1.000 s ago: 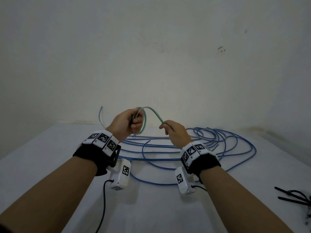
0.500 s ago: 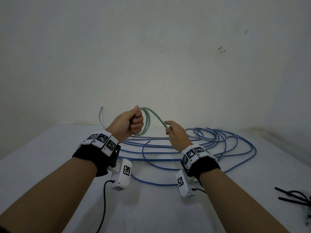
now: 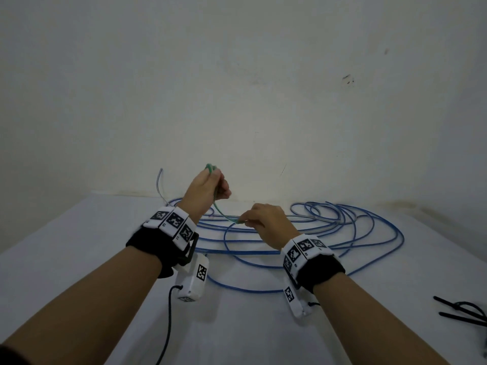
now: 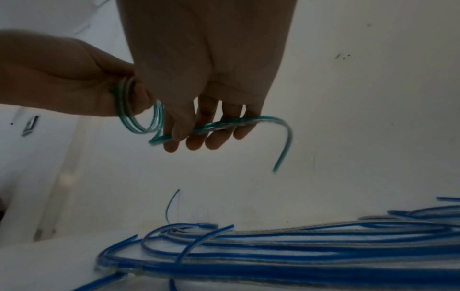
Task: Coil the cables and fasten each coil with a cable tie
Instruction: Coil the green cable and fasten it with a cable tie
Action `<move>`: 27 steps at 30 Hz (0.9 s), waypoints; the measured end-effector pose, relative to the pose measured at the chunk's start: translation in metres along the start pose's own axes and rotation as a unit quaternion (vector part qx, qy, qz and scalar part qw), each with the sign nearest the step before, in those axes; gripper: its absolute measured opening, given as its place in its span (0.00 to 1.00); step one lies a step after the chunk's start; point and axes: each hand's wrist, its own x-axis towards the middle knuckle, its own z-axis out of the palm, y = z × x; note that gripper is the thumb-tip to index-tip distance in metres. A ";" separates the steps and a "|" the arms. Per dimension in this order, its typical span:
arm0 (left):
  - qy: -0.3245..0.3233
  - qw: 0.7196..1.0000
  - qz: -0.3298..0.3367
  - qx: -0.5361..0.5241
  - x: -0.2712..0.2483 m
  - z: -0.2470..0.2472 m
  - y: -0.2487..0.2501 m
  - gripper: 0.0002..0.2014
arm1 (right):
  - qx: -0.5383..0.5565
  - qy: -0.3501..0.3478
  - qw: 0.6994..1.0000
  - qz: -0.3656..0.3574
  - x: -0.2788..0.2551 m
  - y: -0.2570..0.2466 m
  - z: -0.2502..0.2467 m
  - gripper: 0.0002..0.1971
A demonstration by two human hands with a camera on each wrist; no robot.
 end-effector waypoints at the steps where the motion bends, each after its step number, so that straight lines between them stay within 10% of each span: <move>1: -0.012 0.999 0.005 0.041 0.000 -0.001 -0.005 0.14 | -0.009 0.013 1.000 -0.014 0.001 -0.002 -0.002 0.13; 8: -0.055 0.968 -0.007 0.245 -0.007 -0.005 -0.018 0.13 | 0.170 0.100 0.978 -0.070 0.006 -0.007 -0.010 0.09; 27: -0.138 0.972 -0.163 0.099 -0.015 -0.002 0.001 0.21 | 0.137 0.152 0.979 0.021 0.008 -0.006 -0.013 0.05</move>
